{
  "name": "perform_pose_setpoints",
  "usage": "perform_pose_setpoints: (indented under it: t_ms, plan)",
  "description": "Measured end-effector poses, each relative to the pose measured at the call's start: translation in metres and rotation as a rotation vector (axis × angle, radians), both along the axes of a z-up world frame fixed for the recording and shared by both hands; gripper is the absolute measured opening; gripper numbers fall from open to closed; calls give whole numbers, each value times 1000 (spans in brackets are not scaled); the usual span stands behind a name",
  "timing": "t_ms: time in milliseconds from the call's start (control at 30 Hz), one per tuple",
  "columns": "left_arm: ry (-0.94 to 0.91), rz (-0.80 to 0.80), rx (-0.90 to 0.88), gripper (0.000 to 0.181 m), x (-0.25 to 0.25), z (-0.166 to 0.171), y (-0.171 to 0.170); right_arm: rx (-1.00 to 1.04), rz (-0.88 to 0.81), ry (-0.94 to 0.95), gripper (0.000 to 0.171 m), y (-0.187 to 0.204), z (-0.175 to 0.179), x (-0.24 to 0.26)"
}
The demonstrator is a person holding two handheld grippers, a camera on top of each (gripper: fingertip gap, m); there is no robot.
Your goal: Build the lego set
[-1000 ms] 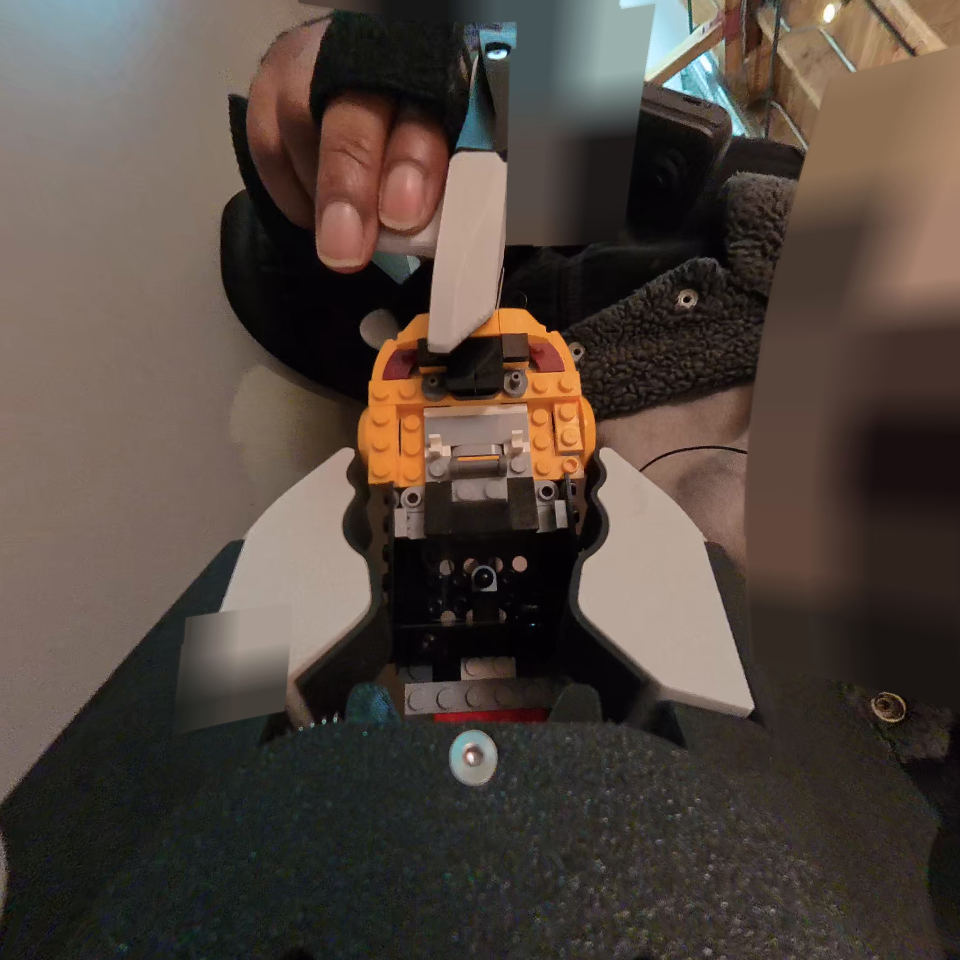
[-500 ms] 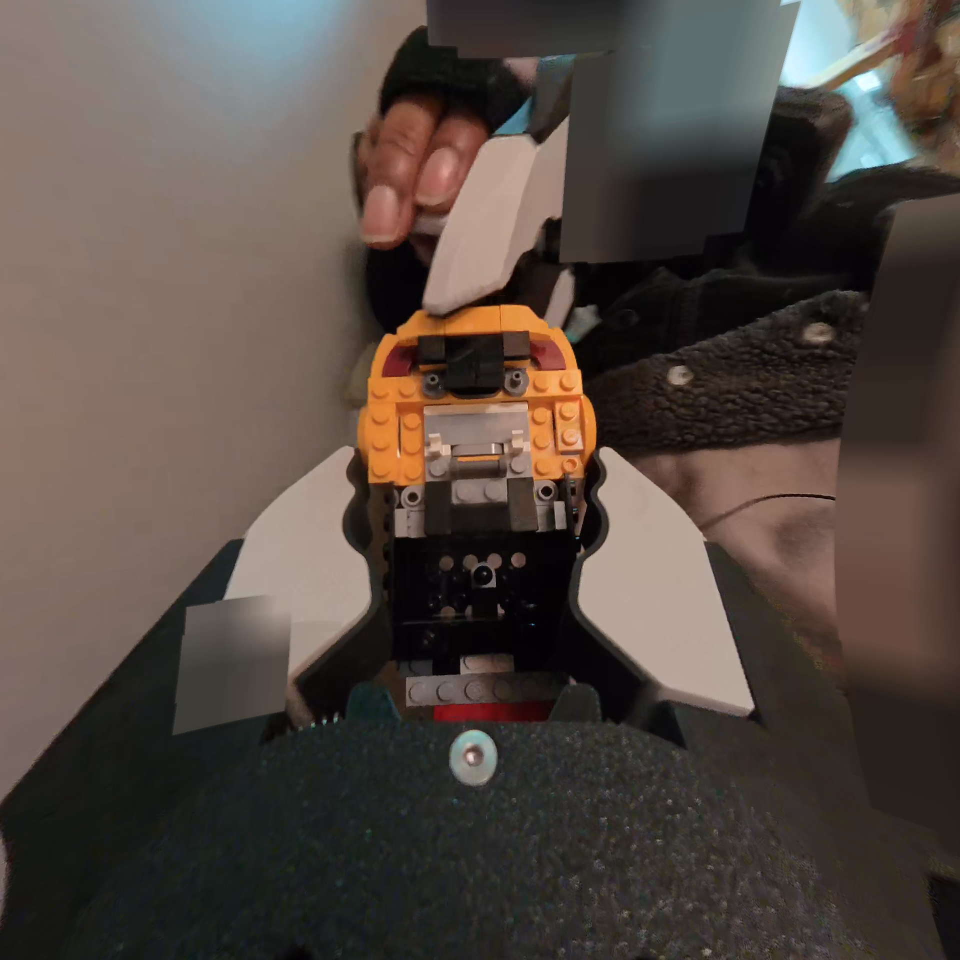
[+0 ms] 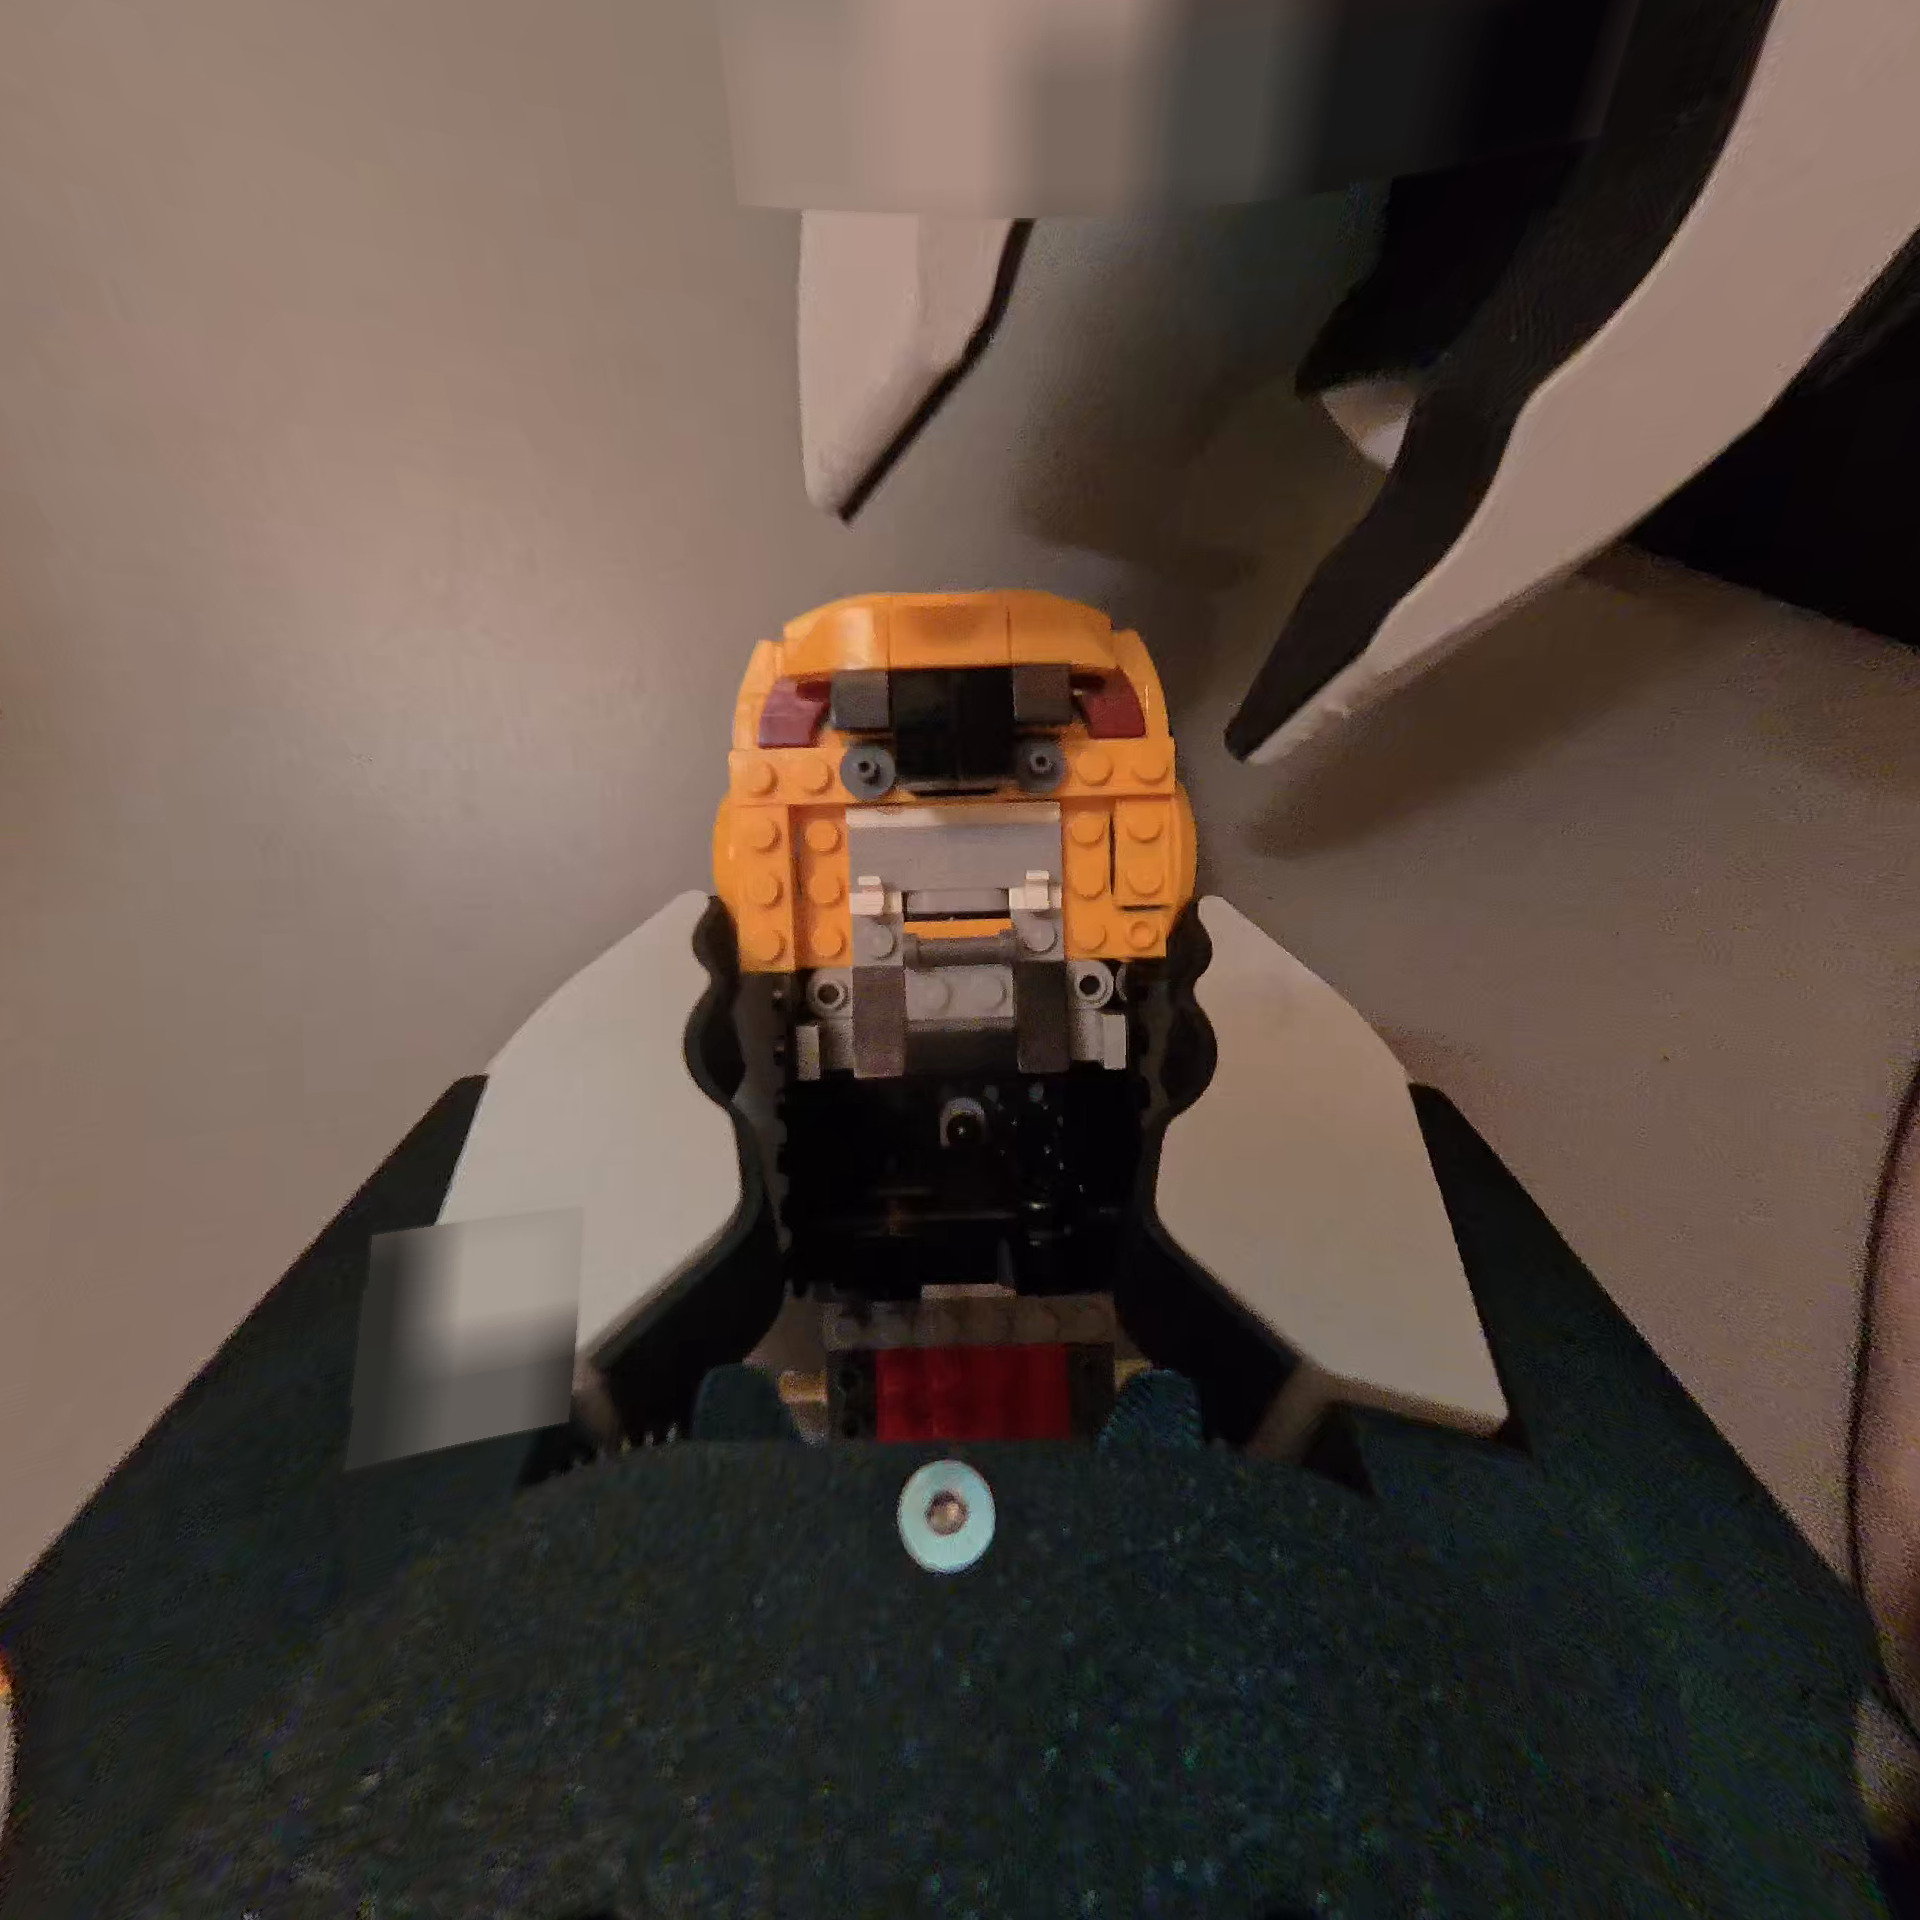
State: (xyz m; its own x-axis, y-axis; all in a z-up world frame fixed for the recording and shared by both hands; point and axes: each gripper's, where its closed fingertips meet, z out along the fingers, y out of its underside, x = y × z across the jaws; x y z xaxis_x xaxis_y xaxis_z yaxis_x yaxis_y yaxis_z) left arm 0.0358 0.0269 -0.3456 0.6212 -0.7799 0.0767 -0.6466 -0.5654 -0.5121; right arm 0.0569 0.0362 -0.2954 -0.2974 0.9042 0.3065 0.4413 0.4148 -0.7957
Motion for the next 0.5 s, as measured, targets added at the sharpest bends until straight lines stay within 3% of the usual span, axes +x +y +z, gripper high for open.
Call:
perform_pose_setpoints:
  t_ms: [300, 500]
  plan:
    - [-38, -25, 93, 79, 1, 4, 8, -10, -24, -78, 59, 4, -15, -5]
    - [-98, -21, 98, 85, -17, 21, -5, -47, -21, -147, 74, 11, -19, -6]
